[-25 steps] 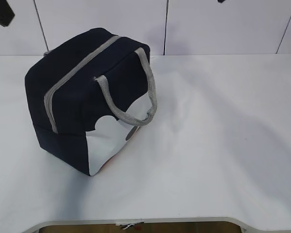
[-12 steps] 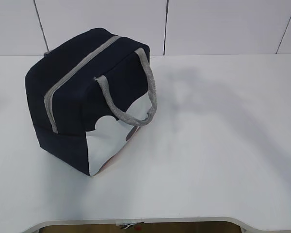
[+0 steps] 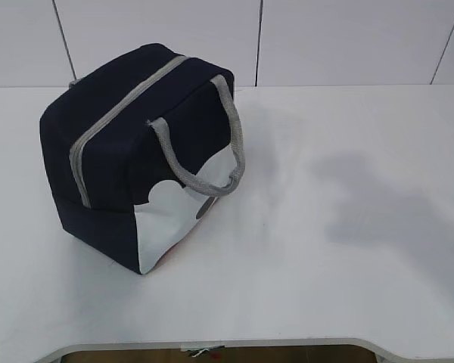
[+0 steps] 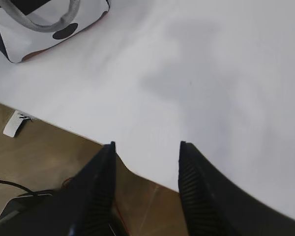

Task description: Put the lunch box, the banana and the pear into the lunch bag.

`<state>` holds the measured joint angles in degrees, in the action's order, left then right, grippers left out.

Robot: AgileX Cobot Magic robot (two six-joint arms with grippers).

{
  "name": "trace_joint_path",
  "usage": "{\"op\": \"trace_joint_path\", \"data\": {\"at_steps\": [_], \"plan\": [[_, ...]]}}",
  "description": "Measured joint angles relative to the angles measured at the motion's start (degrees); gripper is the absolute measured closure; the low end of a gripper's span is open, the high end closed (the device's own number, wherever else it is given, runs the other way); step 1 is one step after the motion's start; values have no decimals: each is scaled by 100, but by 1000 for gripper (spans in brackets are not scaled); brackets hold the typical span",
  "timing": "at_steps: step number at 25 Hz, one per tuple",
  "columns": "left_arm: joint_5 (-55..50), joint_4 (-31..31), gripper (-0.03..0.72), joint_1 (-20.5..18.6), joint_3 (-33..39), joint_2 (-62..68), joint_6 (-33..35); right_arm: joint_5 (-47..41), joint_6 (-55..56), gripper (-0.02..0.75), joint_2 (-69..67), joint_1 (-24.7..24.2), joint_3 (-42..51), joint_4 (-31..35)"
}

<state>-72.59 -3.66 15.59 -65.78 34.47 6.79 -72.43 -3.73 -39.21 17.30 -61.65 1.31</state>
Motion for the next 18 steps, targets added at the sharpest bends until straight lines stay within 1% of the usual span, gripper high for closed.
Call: {"op": "trace_joint_path", "data": {"at_steps": [4,9,18], "plan": [[0,0,405,0,456,-706,127,-8,0,391,821,0,427,0],[-11,-19,444,0,1138,-1623,199,-29,0,391,1772,0,1060,-11],[-11,-37,452,0,2241,-3002,211,-50,0,391,3512,0,2182,-11]]}}
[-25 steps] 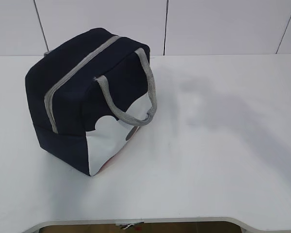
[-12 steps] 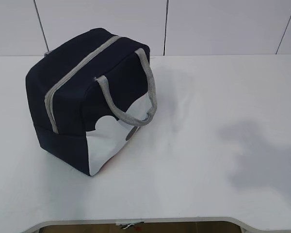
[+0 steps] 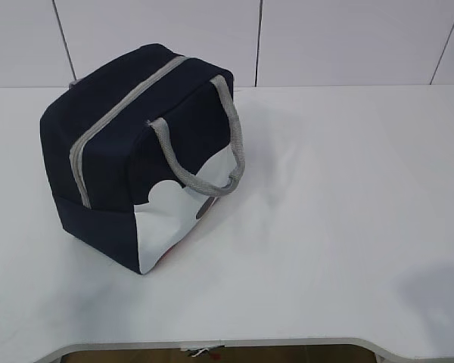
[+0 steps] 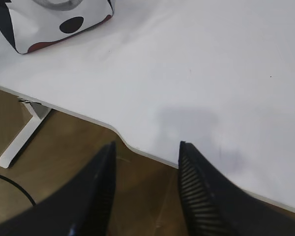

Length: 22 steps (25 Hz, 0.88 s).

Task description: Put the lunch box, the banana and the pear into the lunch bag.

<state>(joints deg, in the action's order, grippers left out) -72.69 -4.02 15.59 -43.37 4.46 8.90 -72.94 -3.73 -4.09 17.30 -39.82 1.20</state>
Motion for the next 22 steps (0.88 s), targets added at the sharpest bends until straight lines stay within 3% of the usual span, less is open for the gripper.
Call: {"op": "trace_joint_path", "data": {"at_steps": [11,22], "plan": [[158,-123,452,0,1070,-411,10,-4,0,392,513,0,828,-68],[836,-136,452,0,1321,-411,10,686,0,395,513,0,1109,-79]]}}
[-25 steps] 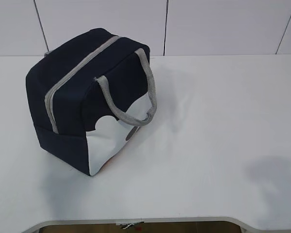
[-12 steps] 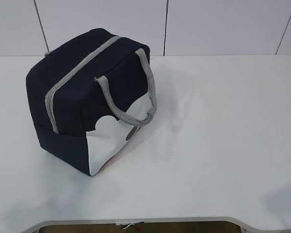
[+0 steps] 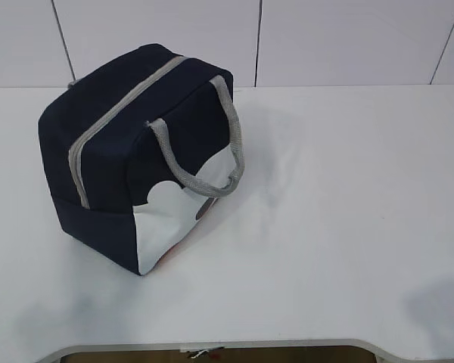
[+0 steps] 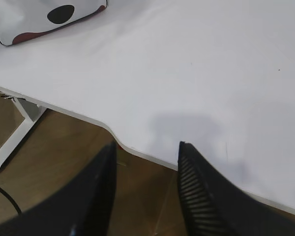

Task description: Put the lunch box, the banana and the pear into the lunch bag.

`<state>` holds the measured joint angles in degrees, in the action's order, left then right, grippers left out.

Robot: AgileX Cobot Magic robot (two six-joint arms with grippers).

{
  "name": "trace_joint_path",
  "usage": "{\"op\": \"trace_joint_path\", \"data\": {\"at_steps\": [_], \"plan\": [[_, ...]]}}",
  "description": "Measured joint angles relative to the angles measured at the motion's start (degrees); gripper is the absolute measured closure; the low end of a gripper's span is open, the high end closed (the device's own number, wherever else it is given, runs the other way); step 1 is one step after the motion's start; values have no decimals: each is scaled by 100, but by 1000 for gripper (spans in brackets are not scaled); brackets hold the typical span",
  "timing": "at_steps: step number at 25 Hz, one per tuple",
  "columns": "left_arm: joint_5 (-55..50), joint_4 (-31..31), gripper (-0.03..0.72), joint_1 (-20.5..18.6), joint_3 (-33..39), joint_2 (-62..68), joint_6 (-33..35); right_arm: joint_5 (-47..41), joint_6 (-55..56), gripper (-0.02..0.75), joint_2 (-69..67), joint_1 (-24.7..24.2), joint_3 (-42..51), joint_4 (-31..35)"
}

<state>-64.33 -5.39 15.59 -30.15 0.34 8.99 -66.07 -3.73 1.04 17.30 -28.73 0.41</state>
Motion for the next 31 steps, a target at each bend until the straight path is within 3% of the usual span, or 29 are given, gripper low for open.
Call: {"op": "trace_joint_path", "data": {"at_steps": [7,14,31], "plan": [[10,0,452,-137,8,0,0,47,0,394,0,-134,5,0],[10,0,453,-1158,8,0,0,47,0,395,0,-1324,5,0],[22,0,453,-1217,8,0,-10,60,10,395,0,-1480,5,0]]}}
